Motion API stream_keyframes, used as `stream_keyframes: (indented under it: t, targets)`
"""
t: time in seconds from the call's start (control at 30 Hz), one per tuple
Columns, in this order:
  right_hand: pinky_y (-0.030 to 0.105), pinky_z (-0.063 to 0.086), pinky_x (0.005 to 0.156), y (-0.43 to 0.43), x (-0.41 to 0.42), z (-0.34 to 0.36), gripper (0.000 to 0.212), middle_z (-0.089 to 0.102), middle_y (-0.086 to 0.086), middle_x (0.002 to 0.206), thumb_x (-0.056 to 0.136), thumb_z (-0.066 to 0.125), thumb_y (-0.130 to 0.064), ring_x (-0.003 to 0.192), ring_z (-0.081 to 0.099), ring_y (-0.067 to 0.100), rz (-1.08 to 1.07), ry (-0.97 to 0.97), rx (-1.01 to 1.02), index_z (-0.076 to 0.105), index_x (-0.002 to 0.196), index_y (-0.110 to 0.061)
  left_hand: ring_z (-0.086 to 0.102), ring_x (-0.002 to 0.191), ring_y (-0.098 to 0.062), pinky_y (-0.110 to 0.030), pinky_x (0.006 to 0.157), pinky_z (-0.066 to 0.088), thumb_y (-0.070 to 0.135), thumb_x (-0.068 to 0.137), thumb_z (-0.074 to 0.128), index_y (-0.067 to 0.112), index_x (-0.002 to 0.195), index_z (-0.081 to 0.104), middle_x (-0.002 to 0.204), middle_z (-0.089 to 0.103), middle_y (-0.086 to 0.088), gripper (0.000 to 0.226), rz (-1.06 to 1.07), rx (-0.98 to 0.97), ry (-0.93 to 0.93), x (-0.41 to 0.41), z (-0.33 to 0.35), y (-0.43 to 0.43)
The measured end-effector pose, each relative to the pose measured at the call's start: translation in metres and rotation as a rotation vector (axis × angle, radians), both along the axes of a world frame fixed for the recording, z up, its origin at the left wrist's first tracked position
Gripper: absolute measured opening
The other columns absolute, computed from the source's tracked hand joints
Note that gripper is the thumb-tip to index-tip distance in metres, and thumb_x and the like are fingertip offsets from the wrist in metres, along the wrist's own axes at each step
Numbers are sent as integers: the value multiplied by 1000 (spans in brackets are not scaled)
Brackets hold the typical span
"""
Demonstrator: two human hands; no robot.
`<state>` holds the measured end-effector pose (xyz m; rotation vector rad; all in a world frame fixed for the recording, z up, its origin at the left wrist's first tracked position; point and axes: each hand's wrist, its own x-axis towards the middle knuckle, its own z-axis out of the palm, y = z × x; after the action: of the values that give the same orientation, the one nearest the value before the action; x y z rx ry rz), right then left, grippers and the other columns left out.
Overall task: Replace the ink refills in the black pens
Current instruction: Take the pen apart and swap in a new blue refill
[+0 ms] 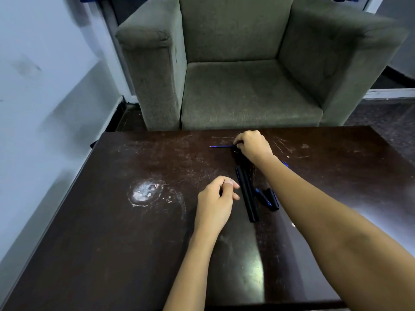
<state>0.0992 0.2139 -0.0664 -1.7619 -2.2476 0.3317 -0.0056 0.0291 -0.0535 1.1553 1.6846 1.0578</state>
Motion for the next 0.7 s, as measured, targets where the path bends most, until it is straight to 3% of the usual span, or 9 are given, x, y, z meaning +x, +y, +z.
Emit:
stream_keyframes:
  t: [0.17, 0.27, 0.43, 0.5, 0.57, 0.7]
  targets:
    - [39, 50, 85, -1, 1, 0, 24, 67, 13, 114, 88, 57, -10, 105, 60, 36, -3, 21, 0, 71, 106, -17, 49, 51, 3, -12, 45, 36, 24, 97, 42, 28, 83, 66, 73, 70, 5, 28, -2, -7, 7, 1, -1, 1]
    - [38, 52, 84, -5, 6, 8, 23, 68, 13, 111, 87, 57, -10, 102, 63, 34, -52, 129, 51, 71, 105, -15, 47, 50, 2, -12, 44, 35, 24, 98, 41, 28, 86, 66, 74, 70, 5, 28, -3, -4, 1, 0, 0, 0]
    - [36, 50, 83, -28, 33, 35, 20, 68, 14, 107, 86, 60, -13, 100, 63, 34, -350, 328, 142, 71, 101, -18, 44, 51, -3, -12, 42, 34, 23, 99, 41, 26, 96, 67, 77, 69, 5, 27, 7, 9, -12, 2, 2, 0]
    - [35, 49, 82, -37, 53, 42, 19, 68, 15, 109, 81, 66, -21, 102, 63, 36, -521, 304, 59, 71, 99, -18, 46, 55, -8, -13, 43, 35, 22, 99, 40, 26, 99, 67, 79, 69, 6, 27, 2, -2, -23, 3, 3, 0]
    - [38, 49, 86, -46, 73, 43, 34, 63, 17, 118, 79, 69, -26, 107, 62, 38, -658, 213, -110, 67, 110, -11, 46, 55, -10, -17, 45, 36, 22, 98, 41, 26, 100, 67, 78, 69, 7, 26, 4, -9, -26, 3, 2, 0]
    - [38, 50, 84, -67, 100, 35, 54, 61, 17, 120, 75, 75, -32, 104, 63, 35, -717, 54, -384, 59, 117, -3, 46, 54, -9, -16, 47, 37, 22, 98, 42, 25, 99, 67, 76, 69, 7, 26, -11, -10, -15, 5, 2, -1]
